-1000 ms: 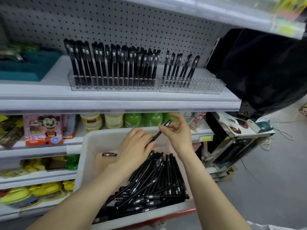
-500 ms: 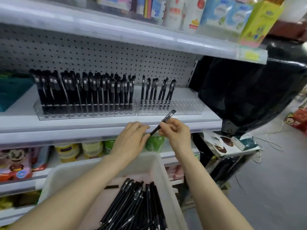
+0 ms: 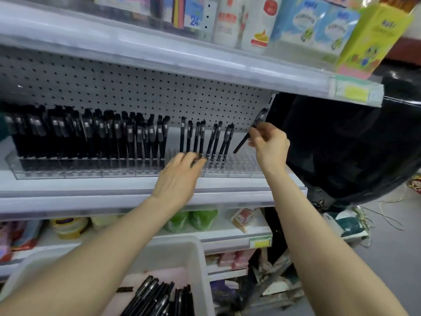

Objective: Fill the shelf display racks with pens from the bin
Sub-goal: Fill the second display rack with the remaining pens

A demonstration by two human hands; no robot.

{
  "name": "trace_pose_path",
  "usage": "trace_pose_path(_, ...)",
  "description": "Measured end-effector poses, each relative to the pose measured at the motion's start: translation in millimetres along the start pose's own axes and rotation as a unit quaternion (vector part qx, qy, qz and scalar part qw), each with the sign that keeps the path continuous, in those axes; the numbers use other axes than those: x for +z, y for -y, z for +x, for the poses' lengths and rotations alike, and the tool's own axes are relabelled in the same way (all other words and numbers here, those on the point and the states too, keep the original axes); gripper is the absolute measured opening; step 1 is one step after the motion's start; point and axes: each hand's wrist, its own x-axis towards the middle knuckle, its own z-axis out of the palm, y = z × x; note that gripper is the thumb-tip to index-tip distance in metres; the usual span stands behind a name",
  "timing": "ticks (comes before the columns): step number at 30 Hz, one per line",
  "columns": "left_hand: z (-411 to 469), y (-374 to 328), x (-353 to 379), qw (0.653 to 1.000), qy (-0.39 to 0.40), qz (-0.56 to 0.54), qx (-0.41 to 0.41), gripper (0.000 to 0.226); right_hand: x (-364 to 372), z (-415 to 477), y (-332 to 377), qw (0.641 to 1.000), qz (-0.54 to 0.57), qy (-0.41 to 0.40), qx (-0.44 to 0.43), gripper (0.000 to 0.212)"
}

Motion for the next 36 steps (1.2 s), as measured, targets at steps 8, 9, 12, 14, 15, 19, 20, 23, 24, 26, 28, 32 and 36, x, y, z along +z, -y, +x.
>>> trace_pose_path(8,0,-1,3,1.0,-0.03,0.008,0.004,0.057,29,13,-21,0.995,-0.057,0.081,-0.028,0.019)
trace_pose_path(9,0,-1,3,0.999,-0.034,0.006,0.005,0.057,30,13,-26,0.993,-0.067,0.091,-0.022,0.018)
trace_pose_path(12,-1,-2,3,0.999,-0.039,-0.004,0.004,0.057,34,9,-39,0.99,-0.078,0.116,-0.007,0.017)
trace_pose_path(14,-1,-1,4,0.999,-0.043,-0.004,0.003,0.058,36,8,-43,0.99,-0.075,0.121,0.0,0.019)
trace_pose_path(15,-1,-1,5,0.999,-0.043,-0.003,0.002,0.058,36,8,-43,0.99,-0.076,0.12,0.002,0.019)
trace_pose_path(19,-2,-1,5,1.0,-0.028,-0.002,0.002,0.058,37,6,-42,0.989,-0.087,0.119,0.002,0.018)
trace_pose_path(20,-2,-1,4,1.0,-0.023,-0.006,0.003,0.058,36,4,-41,0.988,-0.096,0.12,0.002,0.017)
trace_pose_path(23,-6,2,0,1.0,-0.009,-0.012,0.013,0.056,34,0,-38,0.985,-0.123,0.118,0.003,0.018)
trace_pose_path(24,-9,4,-2,1.0,-0.01,-0.016,0.017,0.056,33,-3,-35,0.984,-0.131,0.117,0.004,0.022)
trace_pose_path(26,-20,7,-6,0.999,-0.017,-0.028,0.017,0.055,30,-13,-29,0.985,-0.137,0.105,0.009,0.034)
trace_pose_path(28,-35,9,-12,0.999,-0.03,-0.044,0.005,0.052,28,-27,-22,0.987,-0.139,0.077,0.001,0.039)
trace_pose_path(32,-76,19,-25,0.996,-0.04,-0.076,-0.024,0.041,28,-77,-6,0.993,-0.1,0.062,-0.014,0.037)
trace_pose_path(36,-129,42,-26,0.994,-0.036,-0.089,-0.046,0.035,41,-146,4,0.992,-0.08,0.098,-0.024,0.021)
